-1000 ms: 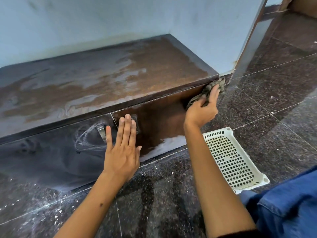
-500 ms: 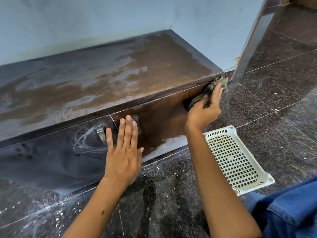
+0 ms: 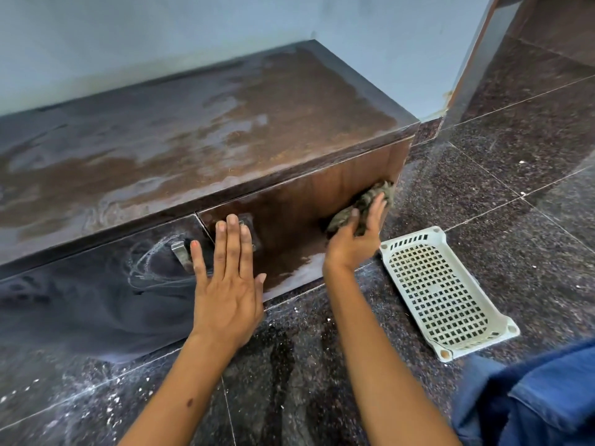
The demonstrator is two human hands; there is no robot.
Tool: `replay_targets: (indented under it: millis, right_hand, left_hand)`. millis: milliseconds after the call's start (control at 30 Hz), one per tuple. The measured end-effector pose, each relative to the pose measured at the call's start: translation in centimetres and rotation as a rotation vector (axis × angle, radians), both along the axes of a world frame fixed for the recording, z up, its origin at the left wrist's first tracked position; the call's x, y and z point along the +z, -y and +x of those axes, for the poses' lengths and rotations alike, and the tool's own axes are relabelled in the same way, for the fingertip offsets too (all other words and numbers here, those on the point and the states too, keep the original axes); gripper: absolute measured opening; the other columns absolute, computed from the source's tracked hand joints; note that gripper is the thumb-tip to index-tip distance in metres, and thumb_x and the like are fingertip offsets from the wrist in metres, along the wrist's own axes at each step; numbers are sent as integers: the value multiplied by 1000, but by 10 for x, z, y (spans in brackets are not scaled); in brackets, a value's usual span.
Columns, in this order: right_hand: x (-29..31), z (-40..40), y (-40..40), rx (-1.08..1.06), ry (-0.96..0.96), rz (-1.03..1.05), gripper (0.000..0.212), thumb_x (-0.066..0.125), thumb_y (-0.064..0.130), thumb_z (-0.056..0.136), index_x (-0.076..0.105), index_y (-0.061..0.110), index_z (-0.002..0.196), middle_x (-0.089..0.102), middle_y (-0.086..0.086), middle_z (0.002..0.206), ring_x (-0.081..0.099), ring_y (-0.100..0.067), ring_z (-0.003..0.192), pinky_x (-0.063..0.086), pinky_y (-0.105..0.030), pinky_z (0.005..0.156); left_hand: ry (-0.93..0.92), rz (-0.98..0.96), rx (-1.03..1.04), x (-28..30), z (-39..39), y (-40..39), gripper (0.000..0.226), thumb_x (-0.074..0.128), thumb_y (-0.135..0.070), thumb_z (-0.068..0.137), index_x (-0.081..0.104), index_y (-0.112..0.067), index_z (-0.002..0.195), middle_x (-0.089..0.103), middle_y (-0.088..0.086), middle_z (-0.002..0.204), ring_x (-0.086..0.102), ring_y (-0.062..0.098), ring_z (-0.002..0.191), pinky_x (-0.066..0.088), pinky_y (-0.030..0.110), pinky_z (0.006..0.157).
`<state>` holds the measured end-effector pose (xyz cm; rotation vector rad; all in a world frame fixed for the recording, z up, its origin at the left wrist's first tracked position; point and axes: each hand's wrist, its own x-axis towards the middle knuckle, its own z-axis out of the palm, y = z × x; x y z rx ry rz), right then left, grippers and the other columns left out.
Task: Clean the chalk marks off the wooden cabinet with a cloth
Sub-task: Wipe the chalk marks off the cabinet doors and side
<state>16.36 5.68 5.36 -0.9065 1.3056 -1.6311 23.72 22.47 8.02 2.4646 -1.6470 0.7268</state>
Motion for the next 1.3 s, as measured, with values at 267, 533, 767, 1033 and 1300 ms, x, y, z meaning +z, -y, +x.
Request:
replay_targets:
  millis: [267, 533, 767, 1033, 1300]
  right_hand:
    - [-3, -1, -12, 61, 109, 314, 50, 53, 5, 94, 42, 16, 141, 50, -6, 139, 50, -22, 125, 35, -24, 107]
    - [-7, 7, -6, 0, 104, 140, 50, 51, -3, 92, 43, 11, 140, 46, -7, 141, 46, -16, 128, 34, -19, 106]
    - [-62, -18, 12, 118, 196, 617, 50, 48, 3, 95, 40, 19, 142, 51, -8, 138, 52, -23, 119, 37, -25, 105]
    - [-32, 11, -15, 7, 33, 223, 49, 49, -2, 93, 44, 11, 139, 51, -7, 137, 49, -18, 124, 37, -18, 101]
    - [-77, -16, 13, 213, 244, 821, 46, 46, -2, 94, 46, 12, 138, 54, -11, 134, 55, -28, 118, 42, -33, 102]
  left_hand:
    - [-12, 6, 4, 0, -1, -1, 73, 33, -35, 92, 10, 5, 148, 0, 19, 157, 3, 32, 146, -1, 56, 115]
    - [1, 15, 4, -2, 2, -1, 74, 36, -35, 92, 8, 5, 148, -5, 17, 157, 1, 32, 146, -3, 56, 115]
    - [9, 25, 15, -4, 2, 1, 74, 36, -35, 92, 8, 5, 148, -2, 19, 157, 3, 34, 146, -1, 57, 115]
    - [-6, -8, 11, -6, 2, 1, 73, 34, -34, 93, 3, 3, 148, -7, 17, 157, 0, 32, 146, -4, 57, 115]
    - [2, 12, 15, -4, 1, 0, 74, 37, -34, 92, 8, 5, 148, -2, 19, 157, 3, 33, 146, -2, 57, 115]
